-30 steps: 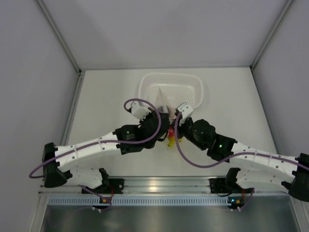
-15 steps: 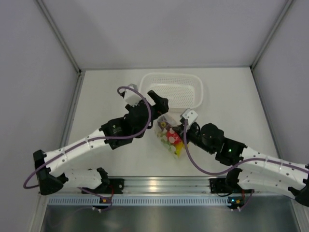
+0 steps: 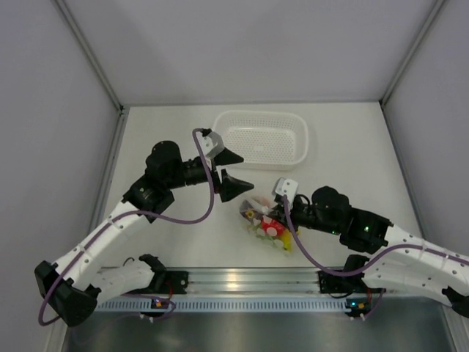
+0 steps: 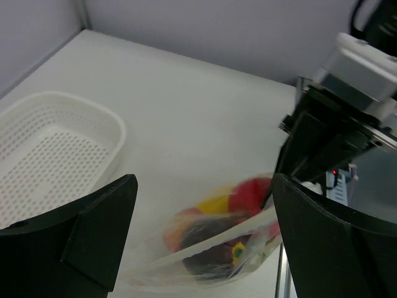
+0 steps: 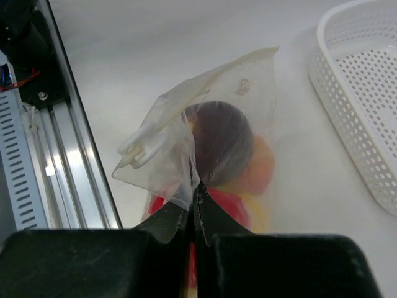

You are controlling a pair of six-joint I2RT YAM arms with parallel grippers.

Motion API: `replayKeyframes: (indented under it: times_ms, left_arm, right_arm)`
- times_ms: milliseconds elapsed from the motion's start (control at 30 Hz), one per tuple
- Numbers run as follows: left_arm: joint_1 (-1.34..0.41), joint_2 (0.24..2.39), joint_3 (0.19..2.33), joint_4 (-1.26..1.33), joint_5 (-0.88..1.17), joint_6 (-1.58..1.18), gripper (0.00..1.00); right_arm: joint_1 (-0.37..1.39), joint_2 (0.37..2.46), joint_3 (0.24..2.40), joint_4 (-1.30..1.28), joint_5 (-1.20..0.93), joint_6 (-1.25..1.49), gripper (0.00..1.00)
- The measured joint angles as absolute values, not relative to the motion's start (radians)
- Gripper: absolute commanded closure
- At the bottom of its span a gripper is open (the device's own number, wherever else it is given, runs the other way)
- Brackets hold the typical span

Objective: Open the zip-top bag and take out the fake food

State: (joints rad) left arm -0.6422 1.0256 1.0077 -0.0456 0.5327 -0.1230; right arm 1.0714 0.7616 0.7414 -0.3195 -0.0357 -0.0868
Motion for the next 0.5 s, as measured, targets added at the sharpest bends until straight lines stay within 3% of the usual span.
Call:
replayKeyframes:
  times_ms: [200,367,500]
  left_arm:
    - [-0.642,1.081,1.028,-0.068,0.952,0.059,0.06]
    - [-0.641,1.198,1.044,-0.125,1.106,0.127,0.24]
    - [-0.641,1.242,1.044,-0.147,1.144,0.149,0.29]
  right_arm:
    - [1.071,0.774,0.754,-0.367,-0.082,-0.105,1.00]
    - [1.071,0.770,0.754,-0.369,-0.085,-0.113,1.00]
    - [1.071,0.767,0.754,-0.369,-0.080,-0.113,1.00]
